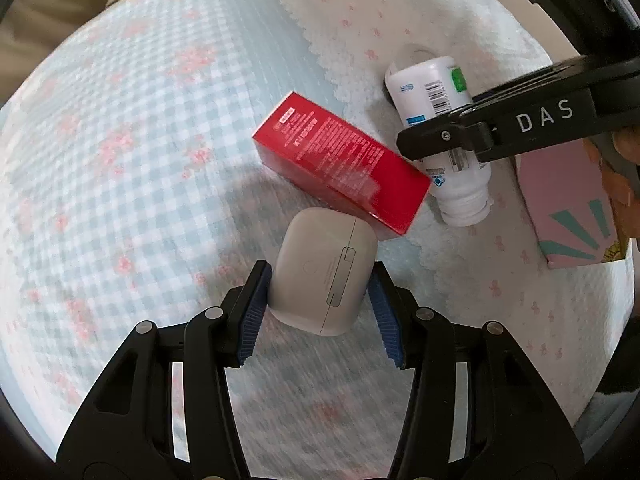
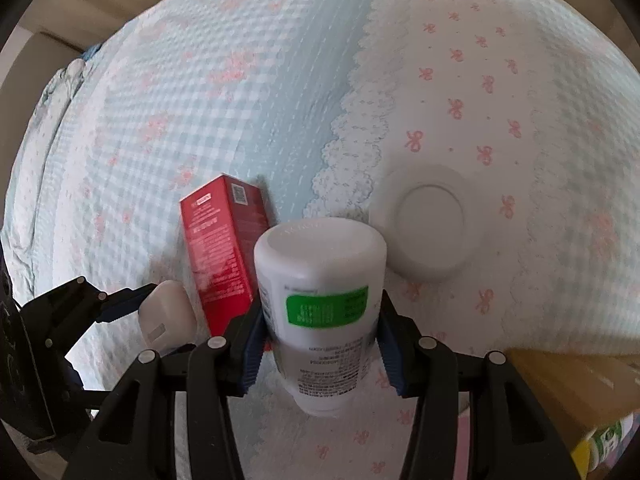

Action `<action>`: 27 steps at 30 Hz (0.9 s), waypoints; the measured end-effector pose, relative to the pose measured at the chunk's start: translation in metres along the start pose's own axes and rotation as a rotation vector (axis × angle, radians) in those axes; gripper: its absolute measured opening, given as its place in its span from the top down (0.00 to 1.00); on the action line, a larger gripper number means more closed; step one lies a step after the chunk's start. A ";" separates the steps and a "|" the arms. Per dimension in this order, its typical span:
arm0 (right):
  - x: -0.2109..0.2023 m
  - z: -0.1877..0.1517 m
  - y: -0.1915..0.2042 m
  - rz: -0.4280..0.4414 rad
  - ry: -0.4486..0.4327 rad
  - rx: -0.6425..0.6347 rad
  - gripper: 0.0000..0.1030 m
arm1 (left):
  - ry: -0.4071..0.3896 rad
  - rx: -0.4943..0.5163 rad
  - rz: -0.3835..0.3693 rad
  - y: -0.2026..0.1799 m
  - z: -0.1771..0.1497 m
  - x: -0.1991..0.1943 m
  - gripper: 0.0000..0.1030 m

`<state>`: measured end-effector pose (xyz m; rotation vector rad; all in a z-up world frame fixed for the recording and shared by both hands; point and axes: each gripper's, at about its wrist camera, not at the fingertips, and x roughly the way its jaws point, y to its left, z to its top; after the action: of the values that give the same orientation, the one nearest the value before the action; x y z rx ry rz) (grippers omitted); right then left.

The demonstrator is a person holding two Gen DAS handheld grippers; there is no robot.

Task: Organize rigid objects
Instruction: 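Carry the earbud case and white bottle over the cardboard box with both tools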

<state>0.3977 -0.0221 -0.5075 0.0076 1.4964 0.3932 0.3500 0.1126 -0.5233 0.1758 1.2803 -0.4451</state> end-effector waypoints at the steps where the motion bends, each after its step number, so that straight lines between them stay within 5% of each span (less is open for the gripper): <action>1: -0.004 -0.002 -0.003 0.004 -0.004 0.007 0.55 | -0.008 -0.003 0.000 -0.001 -0.002 -0.004 0.55; 14: -0.062 -0.034 -0.014 0.029 -0.100 0.066 0.55 | -0.130 -0.033 -0.021 -0.018 0.000 -0.069 0.55; 27: -0.205 -0.100 -0.048 0.052 -0.288 0.150 0.55 | -0.294 0.054 -0.043 -0.131 0.029 -0.187 0.55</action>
<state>0.3081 -0.1440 -0.3295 0.2137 1.2391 0.3062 0.2805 0.0251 -0.3214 0.1229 0.9860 -0.5221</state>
